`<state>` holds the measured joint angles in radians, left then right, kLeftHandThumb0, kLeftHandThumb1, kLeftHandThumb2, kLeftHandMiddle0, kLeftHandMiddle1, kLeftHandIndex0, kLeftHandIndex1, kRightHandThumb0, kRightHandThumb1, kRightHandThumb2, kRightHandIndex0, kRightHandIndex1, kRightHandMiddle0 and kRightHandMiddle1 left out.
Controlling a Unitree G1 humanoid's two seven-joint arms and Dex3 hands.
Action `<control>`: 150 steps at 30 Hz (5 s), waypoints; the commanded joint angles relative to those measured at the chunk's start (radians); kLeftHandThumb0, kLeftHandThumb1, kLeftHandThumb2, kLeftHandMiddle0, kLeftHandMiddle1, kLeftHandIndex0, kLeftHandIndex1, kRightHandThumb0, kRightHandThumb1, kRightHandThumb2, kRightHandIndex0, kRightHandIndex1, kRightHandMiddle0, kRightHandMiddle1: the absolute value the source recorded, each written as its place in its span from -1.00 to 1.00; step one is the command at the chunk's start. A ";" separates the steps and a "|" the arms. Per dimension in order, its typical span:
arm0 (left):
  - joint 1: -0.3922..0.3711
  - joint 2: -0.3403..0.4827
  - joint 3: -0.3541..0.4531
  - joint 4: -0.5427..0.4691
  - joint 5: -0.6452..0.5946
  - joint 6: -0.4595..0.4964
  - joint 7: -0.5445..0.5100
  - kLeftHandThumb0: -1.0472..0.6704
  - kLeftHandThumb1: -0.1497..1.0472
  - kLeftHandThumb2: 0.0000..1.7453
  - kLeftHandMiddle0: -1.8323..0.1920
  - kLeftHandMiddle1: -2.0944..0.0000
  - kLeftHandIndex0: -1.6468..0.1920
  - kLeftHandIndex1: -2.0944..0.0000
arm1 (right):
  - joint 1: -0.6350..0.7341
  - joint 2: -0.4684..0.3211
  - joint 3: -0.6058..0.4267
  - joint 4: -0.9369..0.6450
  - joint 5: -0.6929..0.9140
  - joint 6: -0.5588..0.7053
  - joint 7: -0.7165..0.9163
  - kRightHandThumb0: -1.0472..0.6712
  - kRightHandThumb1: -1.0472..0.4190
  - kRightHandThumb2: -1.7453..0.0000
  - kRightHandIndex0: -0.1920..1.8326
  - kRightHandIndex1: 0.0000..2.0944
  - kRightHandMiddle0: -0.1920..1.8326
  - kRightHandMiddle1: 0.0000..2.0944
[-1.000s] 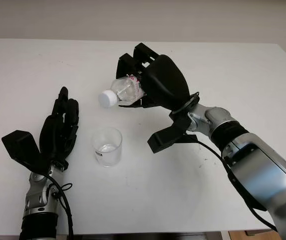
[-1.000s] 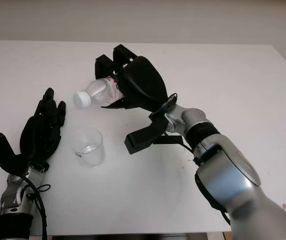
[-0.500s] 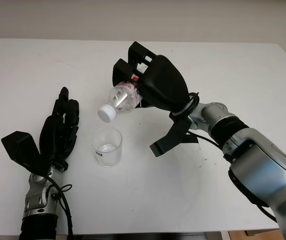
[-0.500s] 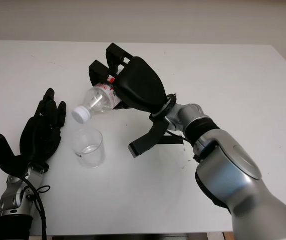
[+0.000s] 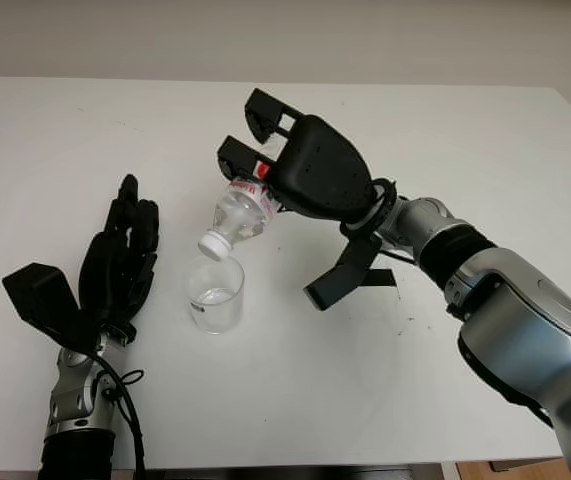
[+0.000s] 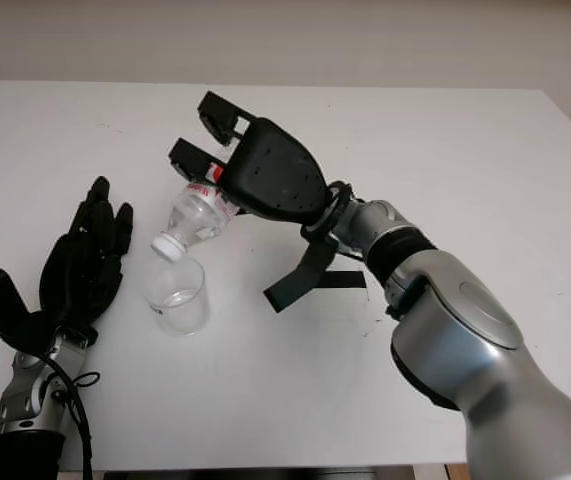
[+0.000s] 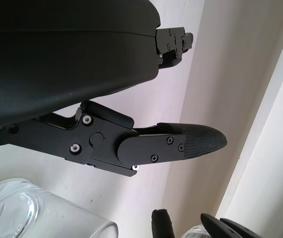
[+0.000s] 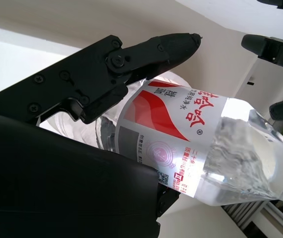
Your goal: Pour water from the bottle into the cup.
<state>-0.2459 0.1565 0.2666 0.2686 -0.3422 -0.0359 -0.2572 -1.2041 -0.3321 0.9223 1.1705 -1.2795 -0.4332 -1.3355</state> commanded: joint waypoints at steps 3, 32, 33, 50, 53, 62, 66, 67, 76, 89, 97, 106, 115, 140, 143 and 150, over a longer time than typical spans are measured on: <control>0.011 -0.006 -0.001 0.006 -0.001 0.004 -0.001 -0.62 1.00 -0.49 0.91 0.95 0.91 0.95 | -0.039 -0.013 0.014 -0.004 -0.005 -0.004 -0.036 -0.39 -1.00 0.56 0.25 1.00 -0.25 1.00; -0.007 -0.002 -0.007 0.033 0.007 -0.014 -0.006 -0.64 1.00 -0.48 0.92 0.95 0.91 0.95 | -0.061 -0.018 0.107 0.000 -0.089 0.096 -0.102 -0.37 -1.00 0.77 0.23 1.00 -0.64 0.89; -0.008 -0.002 -0.008 0.033 0.010 -0.014 -0.004 -0.65 1.00 -0.48 0.92 0.95 0.91 0.95 | -0.061 -0.017 0.109 0.000 -0.093 0.107 -0.104 -0.36 -1.00 0.79 0.23 1.00 -0.64 0.87; -0.004 -0.002 -0.008 0.024 0.008 -0.012 -0.003 -0.63 1.00 -0.47 0.93 0.95 0.93 0.95 | 0.007 0.002 -0.051 0.015 0.151 -0.049 0.021 -0.41 -1.00 0.59 0.33 1.00 0.00 1.00; 0.001 -0.005 -0.007 0.016 0.003 -0.005 -0.002 -0.64 1.00 -0.47 0.93 0.95 0.92 0.95 | 0.059 0.000 -0.162 -0.002 0.315 -0.189 0.168 -0.39 -1.00 0.64 0.33 1.00 0.08 1.00; 0.010 -0.003 -0.007 0.013 0.006 -0.010 -0.006 -0.63 1.00 -0.46 0.92 0.94 0.92 0.95 | 0.341 0.011 -0.560 -0.216 0.980 -0.312 0.961 -0.27 -1.00 0.56 0.63 1.00 0.27 1.00; 0.011 0.000 -0.007 0.014 0.005 -0.011 -0.012 -0.63 1.00 -0.45 0.92 0.95 0.92 0.95 | 0.489 0.006 -0.689 -0.462 1.193 -0.107 1.222 -0.28 -1.00 0.54 0.46 1.00 0.10 1.00; 0.010 0.000 -0.007 0.016 0.004 -0.012 -0.014 -0.62 1.00 -0.45 0.92 0.95 0.92 0.95 | 0.528 0.004 -0.719 -0.528 1.234 -0.055 1.264 -0.27 -1.00 0.54 0.42 1.00 0.06 1.00; 0.006 0.000 -0.013 0.013 0.012 -0.001 -0.007 -0.64 1.00 -0.45 0.93 0.95 0.93 0.95 | 0.808 0.014 -0.923 -1.141 1.539 0.638 1.400 -0.28 -1.00 0.52 0.55 1.00 0.15 1.00; 0.006 -0.013 -0.020 0.005 0.005 0.010 -0.008 -0.65 1.00 -0.48 0.94 0.95 0.92 0.95 | 0.881 0.037 -0.965 -1.287 1.493 0.838 1.444 -0.28 -1.00 0.48 0.56 1.00 0.20 1.00; 0.011 -0.007 -0.018 0.003 0.011 0.004 -0.007 -0.64 1.00 -0.46 0.94 0.95 0.93 0.95 | 0.875 0.083 -0.932 -1.140 1.397 0.702 1.472 -0.22 -1.00 0.47 0.52 1.00 0.19 1.00; 0.016 -0.006 -0.007 -0.002 -0.002 0.016 -0.008 -0.64 1.00 -0.49 0.94 0.95 0.93 0.95 | 0.868 0.123 -0.924 -1.034 1.328 0.566 1.470 -0.25 -1.00 0.47 0.55 1.00 0.22 1.00; 0.010 0.016 -0.003 0.005 0.005 0.019 -0.016 -0.65 1.00 -0.49 0.92 0.94 0.91 0.95 | 0.900 0.150 -0.938 -1.023 1.315 0.510 1.456 -0.26 -1.00 0.48 0.56 1.00 0.22 1.00; 0.004 0.044 0.010 -0.001 0.000 0.047 -0.023 -0.64 1.00 -0.50 0.90 0.94 0.89 0.94 | 0.912 0.119 -0.923 -1.005 1.346 0.518 1.598 -0.57 -0.85 0.93 -0.84 0.03 -0.86 0.09; 0.004 0.047 0.013 0.001 -0.002 0.048 -0.024 -0.64 1.00 -0.50 0.90 0.94 0.89 0.94 | 0.907 0.087 -0.911 -1.003 1.342 0.533 1.664 -0.67 -0.81 0.94 -0.95 -0.73 -0.92 -0.62; 0.004 0.055 0.019 0.002 -0.005 0.051 -0.035 -0.63 1.00 -0.50 0.90 0.95 0.90 0.95 | 0.922 0.082 -0.918 -1.009 1.351 0.547 1.695 -0.75 -0.79 0.94 -1.00 -1.00 -1.00 -0.95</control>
<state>-0.2421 0.1979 0.2801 0.2710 -0.3427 0.0142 -0.2856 -0.2847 -0.2411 0.0090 0.1616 0.0697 0.1059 0.3582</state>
